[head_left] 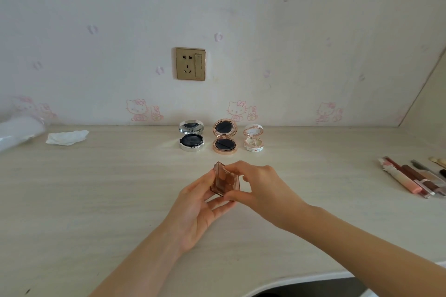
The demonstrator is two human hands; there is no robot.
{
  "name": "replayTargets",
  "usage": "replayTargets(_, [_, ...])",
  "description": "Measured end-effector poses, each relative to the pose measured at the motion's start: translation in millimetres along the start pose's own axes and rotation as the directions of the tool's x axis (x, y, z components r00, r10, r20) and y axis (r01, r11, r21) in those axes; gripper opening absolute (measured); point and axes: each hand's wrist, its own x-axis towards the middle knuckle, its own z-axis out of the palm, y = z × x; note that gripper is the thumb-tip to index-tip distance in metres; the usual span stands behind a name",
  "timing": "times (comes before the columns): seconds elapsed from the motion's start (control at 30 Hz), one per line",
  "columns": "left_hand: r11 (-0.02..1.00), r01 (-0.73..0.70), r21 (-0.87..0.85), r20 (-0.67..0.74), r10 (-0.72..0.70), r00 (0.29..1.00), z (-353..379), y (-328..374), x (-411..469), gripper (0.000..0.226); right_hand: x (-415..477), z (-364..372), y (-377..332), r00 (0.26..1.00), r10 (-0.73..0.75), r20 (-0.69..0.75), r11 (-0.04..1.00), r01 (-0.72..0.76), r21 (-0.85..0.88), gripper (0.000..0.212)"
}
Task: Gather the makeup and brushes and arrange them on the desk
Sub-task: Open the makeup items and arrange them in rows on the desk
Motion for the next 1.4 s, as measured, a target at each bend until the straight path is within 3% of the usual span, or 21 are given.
replayTargets(0.3, [0.994, -0.071, 0.083, -0.041, 0.074, 0.996, -2.5, 0.1, 3.9, 0.030, 6.7, -12.8, -0.7, 0.998, -0.046, 0.033, 0.998, 0.047, -0.042, 0.024])
replayTargets(0.5, [0.999, -0.034, 0.036, -0.060, 0.036, 0.998, -2.1, 0.0, 4.9, 0.028, 10.7, -13.6, 0.7, 0.994, -0.093, 0.060, 0.965, 0.105, -0.242, 0.028])
replayTargets(0.6, [0.999, -0.025, 0.042, -0.059, 0.027, 0.998, -3.8, -1.0, 6.2, 0.025, 13.4, -14.5, -0.5, 0.995, -0.080, 0.057, 0.965, 0.091, -0.246, 0.028])
replayTargets(0.77, [0.943, -0.130, 0.307, -0.103, 0.169, 0.980, -8.8, -3.0, 10.7, 0.023, 23.4, -18.0, 3.5, 0.996, -0.054, 0.064, 0.962, 0.070, -0.265, 0.026])
replayTargets(0.87, [0.802, -0.173, 0.572, -0.112, 0.285, 0.952, -14.9, -3.6, 13.0, 0.030, 25.2, -17.8, 7.1, 0.997, -0.011, 0.073, 0.972, 0.027, -0.233, 0.027])
replayTargets(0.97, [0.470, -0.215, 0.856, 0.020, 0.386, 0.922, -18.8, -3.1, 10.0, 0.034, 24.8, -14.9, 11.2, 0.997, 0.016, 0.077, 0.981, -0.001, -0.196, 0.026])
replayTargets(1.07, [0.193, -0.241, 0.951, 0.148, 0.401, 0.904, -19.3, -3.8, 6.9, 0.038, 25.8, -11.0, 16.0, 0.993, 0.030, 0.117, 0.974, -0.003, -0.228, 0.026])
replayTargets(1.27, [-0.005, -0.293, 0.956, 0.268, 0.420, 0.867, -27.3, -11.7, 13.7, 0.039, 24.9, -6.4, 21.1, 0.988, 0.023, 0.155, 0.966, 0.018, -0.259, 0.028])
replayTargets(1.4, [-0.055, -0.326, 0.944, 0.317, 0.427, 0.847, -32.0, -14.9, 17.5, 0.037, 24.8, -4.2, 22.6, 0.986, 0.020, 0.165, 0.965, 0.024, -0.260, 0.028])
